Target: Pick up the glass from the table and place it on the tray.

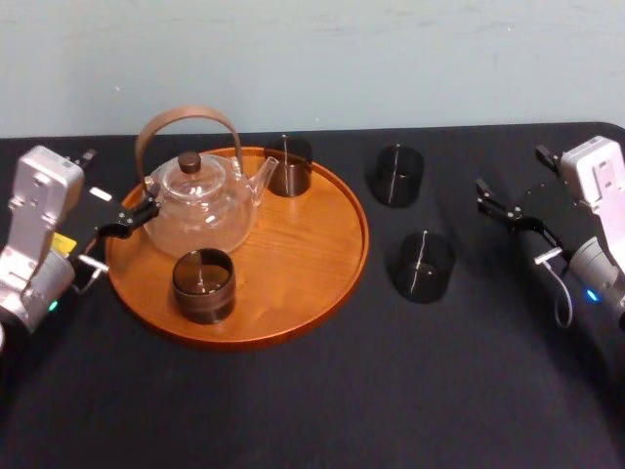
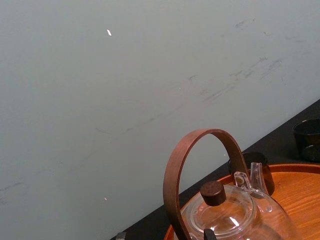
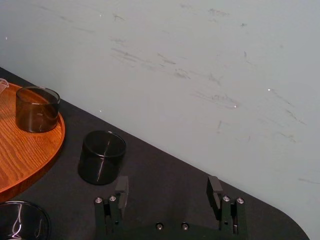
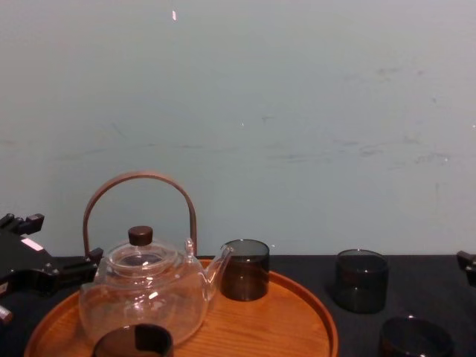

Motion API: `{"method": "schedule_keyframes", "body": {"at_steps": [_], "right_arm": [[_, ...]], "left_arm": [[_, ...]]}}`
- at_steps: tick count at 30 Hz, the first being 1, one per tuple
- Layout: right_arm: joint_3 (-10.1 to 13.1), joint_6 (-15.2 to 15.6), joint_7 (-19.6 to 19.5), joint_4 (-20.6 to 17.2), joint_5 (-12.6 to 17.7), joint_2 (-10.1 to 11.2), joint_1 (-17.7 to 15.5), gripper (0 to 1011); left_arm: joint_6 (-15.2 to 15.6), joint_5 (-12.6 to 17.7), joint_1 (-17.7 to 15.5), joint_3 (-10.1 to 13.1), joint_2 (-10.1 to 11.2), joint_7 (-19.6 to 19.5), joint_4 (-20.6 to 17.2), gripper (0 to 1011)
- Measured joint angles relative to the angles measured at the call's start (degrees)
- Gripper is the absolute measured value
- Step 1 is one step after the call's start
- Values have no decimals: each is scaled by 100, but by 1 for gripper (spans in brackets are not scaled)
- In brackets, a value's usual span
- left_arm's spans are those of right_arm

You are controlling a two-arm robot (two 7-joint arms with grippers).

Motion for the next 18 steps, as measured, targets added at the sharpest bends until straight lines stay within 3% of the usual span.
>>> {"method": "schedule_keyframes", "body": {"at_steps": [18], "right_arm": [[0, 0, 0, 0, 0, 0, 0, 1002]], "left_arm": [[0, 0, 0, 0, 0, 0, 0, 1010]]}}
